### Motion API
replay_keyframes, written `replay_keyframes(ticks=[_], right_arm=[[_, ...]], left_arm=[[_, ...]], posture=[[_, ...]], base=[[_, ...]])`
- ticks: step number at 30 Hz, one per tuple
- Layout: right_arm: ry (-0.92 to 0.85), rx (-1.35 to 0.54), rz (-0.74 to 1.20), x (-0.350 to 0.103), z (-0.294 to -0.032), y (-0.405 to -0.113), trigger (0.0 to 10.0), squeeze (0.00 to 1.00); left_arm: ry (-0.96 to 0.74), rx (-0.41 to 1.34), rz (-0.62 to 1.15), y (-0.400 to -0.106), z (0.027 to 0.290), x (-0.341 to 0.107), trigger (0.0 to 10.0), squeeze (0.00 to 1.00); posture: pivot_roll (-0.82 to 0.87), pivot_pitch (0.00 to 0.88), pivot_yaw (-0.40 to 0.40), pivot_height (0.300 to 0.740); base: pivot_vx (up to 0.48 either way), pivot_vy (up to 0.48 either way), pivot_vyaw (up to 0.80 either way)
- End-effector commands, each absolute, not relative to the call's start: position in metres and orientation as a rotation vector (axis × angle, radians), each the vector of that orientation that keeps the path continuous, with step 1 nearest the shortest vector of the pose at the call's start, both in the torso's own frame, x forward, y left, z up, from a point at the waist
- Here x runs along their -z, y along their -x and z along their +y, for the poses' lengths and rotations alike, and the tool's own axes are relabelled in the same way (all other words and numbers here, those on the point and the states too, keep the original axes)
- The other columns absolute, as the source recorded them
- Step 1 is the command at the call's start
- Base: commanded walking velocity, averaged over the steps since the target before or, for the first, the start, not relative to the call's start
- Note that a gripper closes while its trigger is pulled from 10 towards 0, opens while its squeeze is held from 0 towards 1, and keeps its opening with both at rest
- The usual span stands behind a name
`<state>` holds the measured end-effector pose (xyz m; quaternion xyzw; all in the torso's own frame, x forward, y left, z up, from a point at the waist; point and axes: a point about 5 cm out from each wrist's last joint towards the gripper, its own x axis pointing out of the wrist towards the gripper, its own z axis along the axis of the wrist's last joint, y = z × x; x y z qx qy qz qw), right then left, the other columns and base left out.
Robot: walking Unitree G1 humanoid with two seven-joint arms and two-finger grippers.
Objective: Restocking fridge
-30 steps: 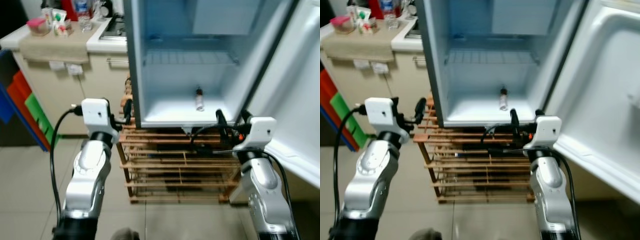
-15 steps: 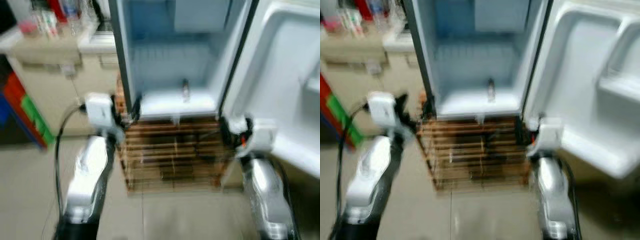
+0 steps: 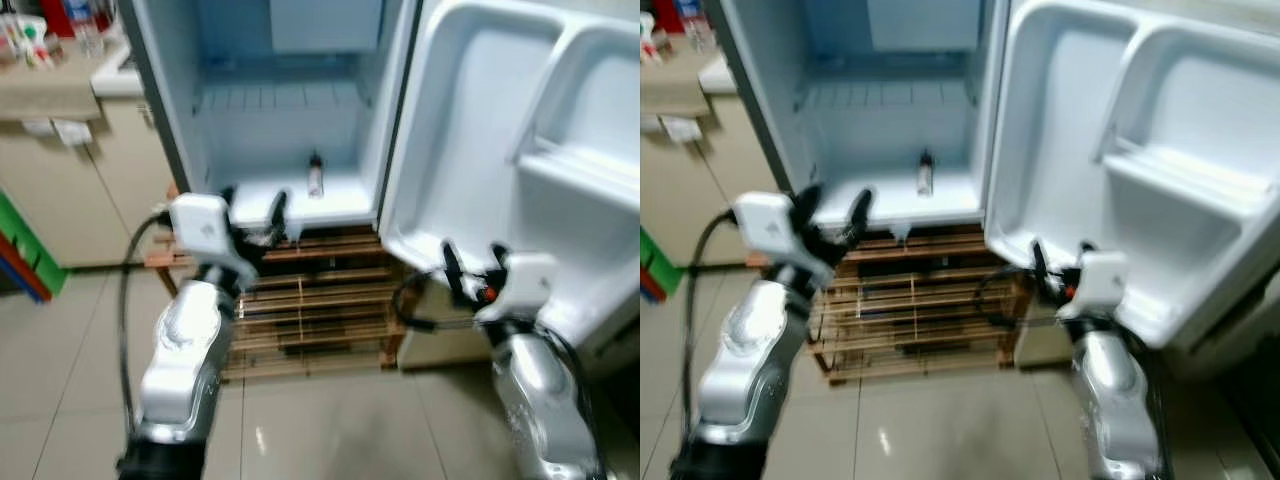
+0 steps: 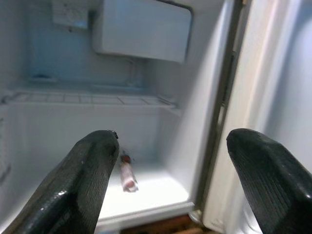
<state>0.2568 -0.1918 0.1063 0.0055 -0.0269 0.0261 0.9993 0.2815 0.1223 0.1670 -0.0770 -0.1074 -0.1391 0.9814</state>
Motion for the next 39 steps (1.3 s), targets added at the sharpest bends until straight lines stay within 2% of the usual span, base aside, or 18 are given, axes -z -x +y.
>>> replay_keyframes(ticks=[1, 5, 7, 11, 13, 15, 17, 19, 21, 24, 29, 39], right_arm=[[-0.019, -0.166, -0.044, -0.105, -0.174, -0.256, 10.0, 0.00], [0.024, -0.343, 0.130, -0.069, -0.173, -0.231, 10.0, 0.00], [0.029, -0.350, 0.150, -0.065, -0.176, -0.227, 10.0, 0.00], [0.022, -0.336, 0.304, -0.036, -0.197, -0.207, 10.0, 0.00], [0.012, -0.299, 0.448, -0.008, -0.217, -0.191, 10.0, 0.00], [0.020, -0.294, 0.472, -0.004, -0.220, -0.188, 10.0, 0.00], [0.038, -0.259, 0.499, 0.003, -0.229, -0.185, 10.0, 0.00], [0.036, -0.254, 0.468, 0.000, -0.228, -0.187, 10.0, 0.00], [0.023, -0.264, 0.399, -0.011, -0.219, -0.193, 10.0, 0.00], [-0.005, -0.276, 0.284, -0.032, -0.205, -0.202, 10.0, 0.00], [-0.018, -0.312, 0.215, -0.041, -0.188, -0.209, 10.0, 0.00], [0.002, -0.285, 0.199, -0.047, -0.192, -0.219, 10.0, 0.00]], left_arm=[[0.145, 0.250, -0.224, -0.283, 0.130, -0.169, 10.0, 0.00], [0.133, 0.241, -0.223, -0.286, 0.133, -0.169, 10.0, 0.00], [0.132, 0.240, -0.222, -0.286, 0.133, -0.168, 10.0, 0.00], [0.127, 0.233, -0.197, -0.288, 0.135, -0.164, 10.0, 0.00], [0.123, 0.239, -0.122, -0.293, 0.135, -0.151, 10.0, 0.00], [0.123, 0.238, -0.103, -0.295, 0.135, -0.148, 10.0, 0.00], [0.119, 0.194, -0.004, -0.300, 0.142, -0.128, 10.0, 0.00], [0.109, 0.158, 0.035, -0.301, 0.150, -0.120, 10.0, 0.00], [0.096, 0.158, -0.004, -0.298, 0.151, -0.125, 10.0, 0.00], [0.043, 0.189, -0.096, -0.292, 0.145, -0.140, 10.0, 0.00], [0.005, 0.225, -0.127, -0.288, 0.136, -0.144, 10.0, 0.00], [0.015, 0.214, -0.132, -0.289, 0.136, -0.145, 10.0, 0.00]], posture=[[-0.10, 0.000, 0.006, 0.740], [-0.10, 0.000, 0.006, 0.740], [-0.10, 0.000, 0.006, 0.740], [-0.11, 0.000, 0.013, 0.740], [-0.11, 0.000, 0.017, 0.740], [-0.11, 0.000, 0.017, 0.740], [-0.12, 0.000, 0.024, 0.740], [-0.12, 0.000, 0.028, 0.740], [-0.12, 0.000, 0.031, 0.740], [-0.12, 0.000, 0.032, 0.740], [-0.11, 0.000, 0.029, 0.740], [-0.11, 0.000, 0.022, 0.740]], base=[[0.375, 0.000, 0.00], [0.000, 0.000, 0.00], [0.000, 0.000, 0.00], [0.000, 0.000, 0.00], [0.000, 0.000, 0.00], [0.000, 0.000, 0.00], [0.000, 0.000, 0.00], [0.000, 0.000, 0.00], [0.000, 0.000, 0.00], [0.000, 0.000, 0.00], [0.000, 0.000, 0.00], [-0.210, -0.244, 0.00]])
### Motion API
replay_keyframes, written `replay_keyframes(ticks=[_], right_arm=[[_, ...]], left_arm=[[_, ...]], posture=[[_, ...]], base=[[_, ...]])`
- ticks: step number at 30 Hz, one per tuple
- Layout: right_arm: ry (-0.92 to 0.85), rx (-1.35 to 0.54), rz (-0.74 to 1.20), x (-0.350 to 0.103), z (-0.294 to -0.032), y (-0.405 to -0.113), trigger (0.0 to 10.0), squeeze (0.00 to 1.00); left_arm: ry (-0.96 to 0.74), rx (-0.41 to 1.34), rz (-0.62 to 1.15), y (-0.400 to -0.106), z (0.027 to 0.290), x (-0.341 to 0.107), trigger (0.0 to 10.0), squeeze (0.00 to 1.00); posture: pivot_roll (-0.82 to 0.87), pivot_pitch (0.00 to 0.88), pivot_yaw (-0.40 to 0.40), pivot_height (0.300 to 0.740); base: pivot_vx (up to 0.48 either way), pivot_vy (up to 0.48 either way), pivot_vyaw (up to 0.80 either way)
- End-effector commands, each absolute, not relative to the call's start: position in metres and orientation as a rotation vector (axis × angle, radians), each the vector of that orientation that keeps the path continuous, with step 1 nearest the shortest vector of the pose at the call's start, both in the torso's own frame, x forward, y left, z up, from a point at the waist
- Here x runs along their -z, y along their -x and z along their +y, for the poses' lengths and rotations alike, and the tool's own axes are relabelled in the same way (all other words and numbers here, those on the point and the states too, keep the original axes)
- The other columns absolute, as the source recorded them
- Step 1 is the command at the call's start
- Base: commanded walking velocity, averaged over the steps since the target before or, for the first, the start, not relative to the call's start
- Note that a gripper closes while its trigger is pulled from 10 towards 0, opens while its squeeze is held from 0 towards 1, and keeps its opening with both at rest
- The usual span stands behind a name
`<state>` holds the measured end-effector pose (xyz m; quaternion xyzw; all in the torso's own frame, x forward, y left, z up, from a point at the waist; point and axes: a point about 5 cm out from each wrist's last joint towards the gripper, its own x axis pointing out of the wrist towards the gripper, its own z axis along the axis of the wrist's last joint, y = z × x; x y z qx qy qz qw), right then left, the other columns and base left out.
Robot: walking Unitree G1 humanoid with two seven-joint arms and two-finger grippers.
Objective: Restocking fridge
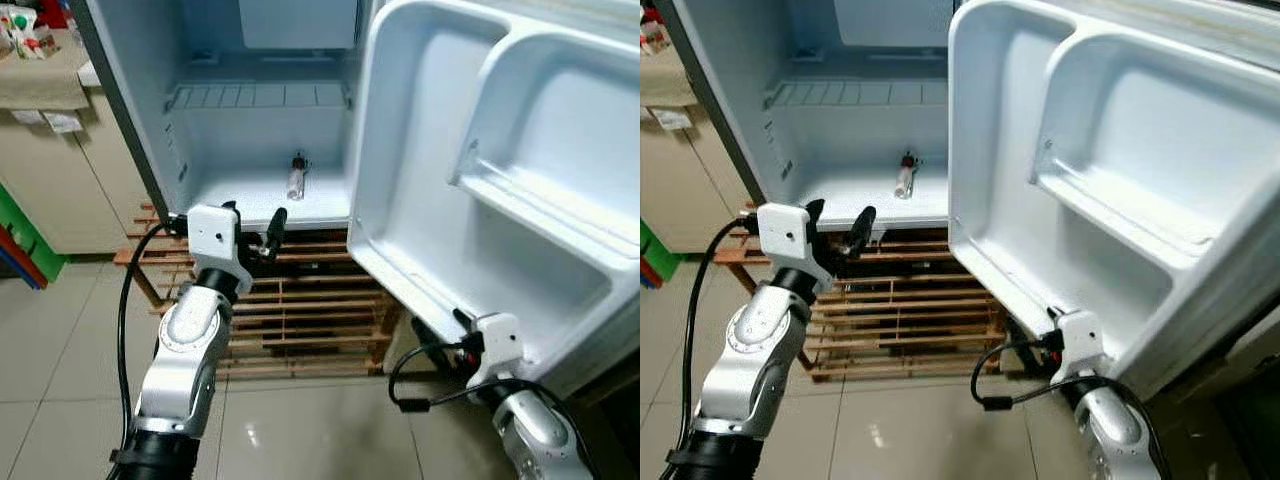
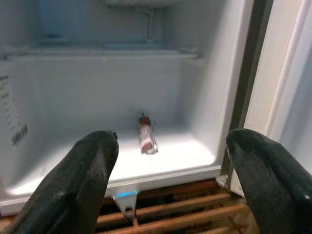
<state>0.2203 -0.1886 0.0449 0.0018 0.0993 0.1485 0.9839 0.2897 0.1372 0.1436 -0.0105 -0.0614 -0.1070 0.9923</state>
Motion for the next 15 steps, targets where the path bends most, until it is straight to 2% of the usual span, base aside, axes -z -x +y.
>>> replay_keyframes(ticks=[1, 15], right_arm=[[0.002, -0.285, 0.199, -0.047, -0.192, -0.219, 10.0, 0.00], [-0.002, -0.280, 0.145, -0.066, -0.184, -0.214, 10.0, 0.00]], left_arm=[[0.015, 0.214, -0.132, -0.289, 0.136, -0.145, 10.0, 0.00], [0.030, 0.230, -0.109, -0.284, 0.133, -0.136, 10.0, 0.00]], posture=[[-0.11, 0.000, 0.022, 0.740], [-0.11, 0.000, 0.012, 0.740]], base=[[-0.262, -0.304, 0.00], [0.000, 0.000, 0.00]])
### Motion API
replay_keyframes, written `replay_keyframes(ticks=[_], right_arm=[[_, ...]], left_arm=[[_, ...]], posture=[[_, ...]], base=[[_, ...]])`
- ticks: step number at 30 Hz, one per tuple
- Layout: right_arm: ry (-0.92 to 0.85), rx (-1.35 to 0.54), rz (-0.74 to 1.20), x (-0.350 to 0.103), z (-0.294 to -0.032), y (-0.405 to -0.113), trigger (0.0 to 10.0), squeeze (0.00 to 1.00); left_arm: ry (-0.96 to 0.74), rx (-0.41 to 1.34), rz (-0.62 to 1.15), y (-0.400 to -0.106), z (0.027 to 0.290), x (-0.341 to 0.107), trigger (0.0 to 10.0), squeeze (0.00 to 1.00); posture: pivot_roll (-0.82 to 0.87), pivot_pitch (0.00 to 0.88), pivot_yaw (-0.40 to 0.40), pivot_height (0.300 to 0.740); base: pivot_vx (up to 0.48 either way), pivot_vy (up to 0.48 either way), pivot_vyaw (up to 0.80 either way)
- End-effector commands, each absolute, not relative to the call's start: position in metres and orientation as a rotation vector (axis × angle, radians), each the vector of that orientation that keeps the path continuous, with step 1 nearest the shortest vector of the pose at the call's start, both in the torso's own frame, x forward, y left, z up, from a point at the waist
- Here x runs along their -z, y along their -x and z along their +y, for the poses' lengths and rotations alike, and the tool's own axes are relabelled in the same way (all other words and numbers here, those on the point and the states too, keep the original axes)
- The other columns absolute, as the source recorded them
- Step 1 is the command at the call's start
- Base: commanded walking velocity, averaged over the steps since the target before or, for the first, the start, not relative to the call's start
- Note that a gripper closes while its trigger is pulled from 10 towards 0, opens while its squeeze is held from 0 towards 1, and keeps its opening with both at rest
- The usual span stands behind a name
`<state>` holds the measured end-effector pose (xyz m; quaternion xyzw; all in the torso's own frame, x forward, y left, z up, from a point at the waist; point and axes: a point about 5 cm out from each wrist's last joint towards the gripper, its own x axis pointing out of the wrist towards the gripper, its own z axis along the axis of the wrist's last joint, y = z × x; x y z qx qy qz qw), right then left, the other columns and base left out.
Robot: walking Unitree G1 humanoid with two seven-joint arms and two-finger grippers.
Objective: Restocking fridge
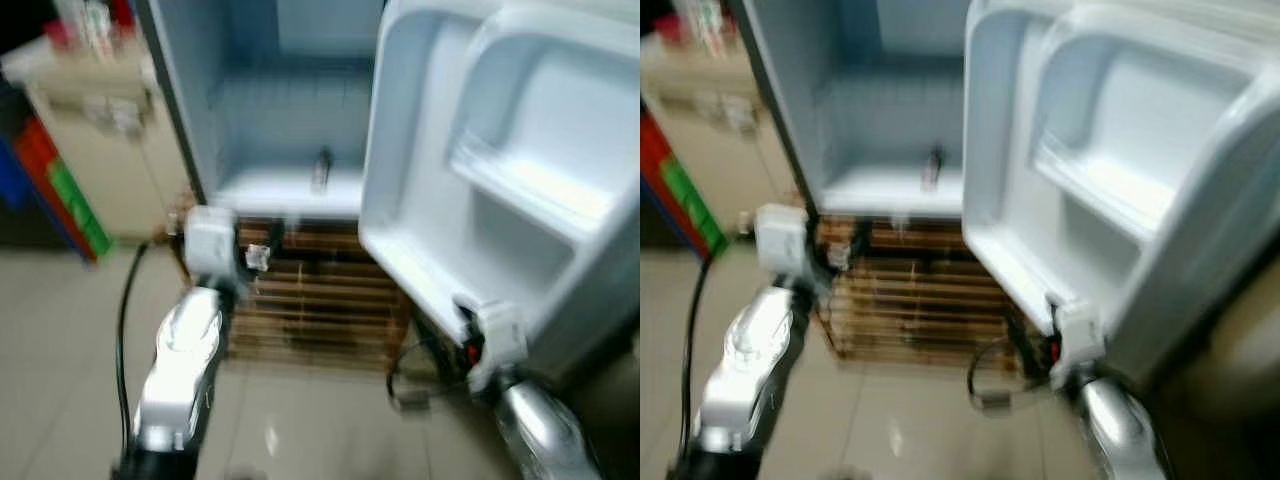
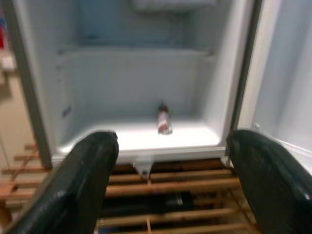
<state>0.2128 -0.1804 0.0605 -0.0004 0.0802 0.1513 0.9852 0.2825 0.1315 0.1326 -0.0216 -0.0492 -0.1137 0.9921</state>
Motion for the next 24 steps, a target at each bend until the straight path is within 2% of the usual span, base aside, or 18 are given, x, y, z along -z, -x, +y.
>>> replay_keyframes(ticks=[1, 17, 24], right_arm=[[-0.001, -0.278, 0.145, -0.067, -0.184, -0.214, 10.0, 0.00], [0.005, -0.345, 0.062, -0.094, -0.171, -0.219, 10.0, 0.00], [-0.018, -0.376, 0.029, -0.107, -0.164, -0.212, 10.0, 0.00]], left_arm=[[0.032, 0.231, -0.109, -0.284, 0.133, -0.135, 10.0, 0.00], [0.041, 0.240, -0.106, -0.283, 0.131, -0.135, 10.0, 0.00], [0.047, 0.240, -0.103, -0.282, 0.131, -0.134, 10.0, 0.00]], posture=[[-0.11, 0.000, 0.012, 0.740], [-0.12, 0.000, 0.014, 0.740], [-0.12, 0.000, 0.010, 0.740]], base=[[0.000, 0.000, 0.00], [0.000, 0.000, 0.00], [0.000, 0.000, 0.00]])
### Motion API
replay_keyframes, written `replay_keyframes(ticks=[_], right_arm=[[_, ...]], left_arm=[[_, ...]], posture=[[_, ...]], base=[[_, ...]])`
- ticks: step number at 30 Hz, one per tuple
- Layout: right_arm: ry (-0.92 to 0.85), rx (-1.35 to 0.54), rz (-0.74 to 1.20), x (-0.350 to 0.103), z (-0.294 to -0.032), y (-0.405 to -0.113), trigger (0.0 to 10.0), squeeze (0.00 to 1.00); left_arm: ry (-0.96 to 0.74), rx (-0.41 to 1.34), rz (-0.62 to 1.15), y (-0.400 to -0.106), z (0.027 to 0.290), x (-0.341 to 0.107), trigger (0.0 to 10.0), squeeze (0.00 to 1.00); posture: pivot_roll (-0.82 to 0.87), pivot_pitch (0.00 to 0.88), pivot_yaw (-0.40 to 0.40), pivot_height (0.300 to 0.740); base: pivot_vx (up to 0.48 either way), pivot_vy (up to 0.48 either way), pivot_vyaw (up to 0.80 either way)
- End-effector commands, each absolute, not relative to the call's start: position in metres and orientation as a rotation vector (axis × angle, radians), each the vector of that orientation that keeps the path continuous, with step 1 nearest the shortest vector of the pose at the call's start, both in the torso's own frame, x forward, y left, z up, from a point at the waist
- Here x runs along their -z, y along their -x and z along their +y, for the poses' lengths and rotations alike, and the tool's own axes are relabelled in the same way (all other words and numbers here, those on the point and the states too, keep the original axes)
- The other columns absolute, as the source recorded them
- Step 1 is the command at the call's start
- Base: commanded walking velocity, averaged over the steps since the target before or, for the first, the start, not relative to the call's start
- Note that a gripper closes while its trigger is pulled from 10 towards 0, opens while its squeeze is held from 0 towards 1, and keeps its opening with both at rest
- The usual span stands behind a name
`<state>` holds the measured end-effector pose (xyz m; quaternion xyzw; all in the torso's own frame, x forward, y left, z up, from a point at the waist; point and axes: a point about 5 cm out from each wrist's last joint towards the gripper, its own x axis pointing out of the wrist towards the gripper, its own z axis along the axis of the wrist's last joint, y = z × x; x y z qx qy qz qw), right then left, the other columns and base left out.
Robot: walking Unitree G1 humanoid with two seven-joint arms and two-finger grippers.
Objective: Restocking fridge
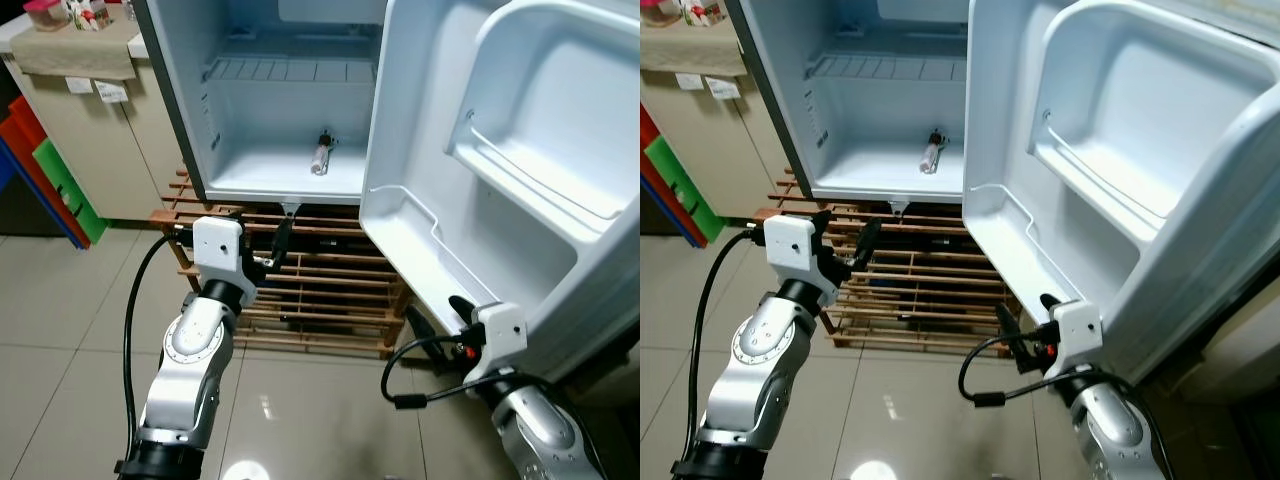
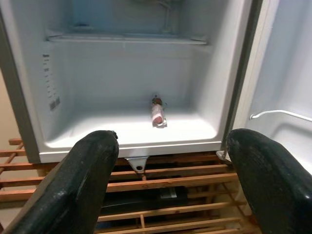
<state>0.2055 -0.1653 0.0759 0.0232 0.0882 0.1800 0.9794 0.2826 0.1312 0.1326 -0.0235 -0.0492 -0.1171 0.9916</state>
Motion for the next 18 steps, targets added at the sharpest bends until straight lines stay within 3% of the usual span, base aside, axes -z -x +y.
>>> replay_keyframes(ticks=[1, 14, 18], right_arm=[[-0.016, -0.376, 0.032, -0.107, -0.165, -0.211, 10.0, 0.00], [0.061, -0.286, 0.002, -0.120, -0.170, -0.230, 10.0, 0.00], [0.079, -0.206, -0.008, -0.124, -0.171, -0.254, 10.0, 0.00]], left_arm=[[0.052, 0.238, -0.099, -0.282, 0.131, -0.133, 10.0, 0.00], [0.071, 0.235, -0.087, -0.283, 0.129, -0.132, 10.0, 0.00], [0.081, 0.233, -0.094, -0.287, 0.126, -0.133, 10.0, 0.00]], posture=[[-0.13, 0.000, 0.009, 0.740], [-0.14, 0.000, 0.012, 0.740], [-0.14, 0.000, 0.008, 0.740]], base=[[0.000, 0.000, 0.00], [0.000, 0.000, 0.00], [0.000, 0.000, 0.00]])
